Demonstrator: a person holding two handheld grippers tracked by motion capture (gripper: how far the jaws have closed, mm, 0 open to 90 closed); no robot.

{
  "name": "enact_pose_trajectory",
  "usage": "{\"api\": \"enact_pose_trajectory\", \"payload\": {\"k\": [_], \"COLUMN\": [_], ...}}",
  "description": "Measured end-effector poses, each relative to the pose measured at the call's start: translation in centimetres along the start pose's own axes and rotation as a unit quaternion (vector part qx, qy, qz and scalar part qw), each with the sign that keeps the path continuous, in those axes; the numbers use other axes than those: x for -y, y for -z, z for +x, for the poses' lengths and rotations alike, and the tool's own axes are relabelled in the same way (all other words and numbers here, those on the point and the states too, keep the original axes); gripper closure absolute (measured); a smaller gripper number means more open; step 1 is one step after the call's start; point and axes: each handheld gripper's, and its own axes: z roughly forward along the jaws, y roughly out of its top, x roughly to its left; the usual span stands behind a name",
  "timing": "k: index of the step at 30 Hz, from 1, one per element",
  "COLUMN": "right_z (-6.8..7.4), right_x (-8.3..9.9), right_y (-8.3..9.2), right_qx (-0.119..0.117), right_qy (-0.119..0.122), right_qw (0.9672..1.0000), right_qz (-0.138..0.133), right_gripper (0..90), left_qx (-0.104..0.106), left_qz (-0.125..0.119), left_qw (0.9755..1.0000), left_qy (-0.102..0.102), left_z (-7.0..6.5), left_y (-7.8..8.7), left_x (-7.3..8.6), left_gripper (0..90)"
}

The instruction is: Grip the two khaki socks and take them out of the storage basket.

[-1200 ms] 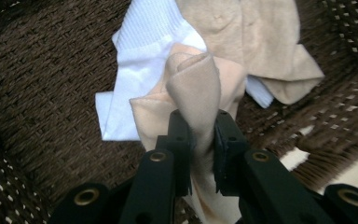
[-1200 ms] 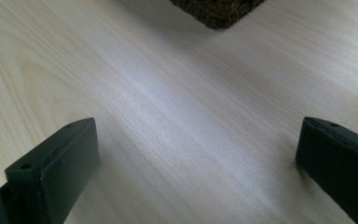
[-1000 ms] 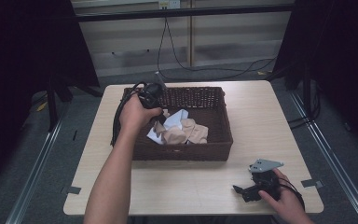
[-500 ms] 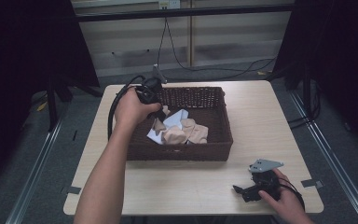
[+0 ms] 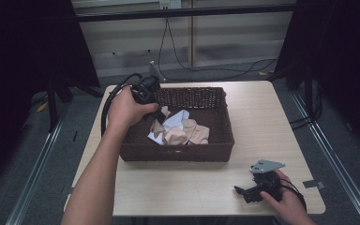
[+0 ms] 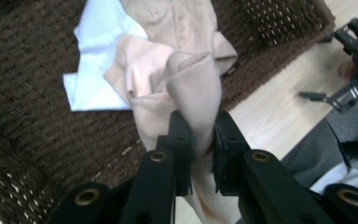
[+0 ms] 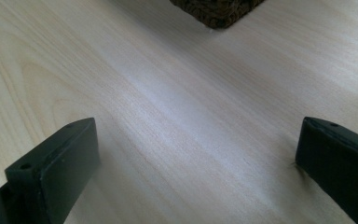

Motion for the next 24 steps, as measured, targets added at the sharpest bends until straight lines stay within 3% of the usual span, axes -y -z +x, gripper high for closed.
{"api": "enact_pose_trajectory", "payload": {"k": [9,19,24], "right_z": [0.0,0.0,0.0], "right_x": [0.0,0.0,0.0], "right_y": [0.0,0.0,0.0], "right_qx": [0.0,0.0,0.001], "right_qy": [-0.001,0.0,0.0], "right_qw": [1.0,1.0,1.0], "right_qz": [-0.001,-0.001,-0.001], "right_gripper": [0.0,0.0,0.0], "left_qx": [0.01,0.03,0.022], "left_qz": [-0.002,0.001,0.0], "left_qw": [0.9998,0.9987,0.9989], "left_qy": [-0.016,-0.041,-0.042], "left_z": [-0.7,-1.6,-1.8], "left_y": [0.5,-0.7,-0.9], "left_x": [1.5,3.5,4.1], "left_gripper": [79.6,79.6,79.6]}}
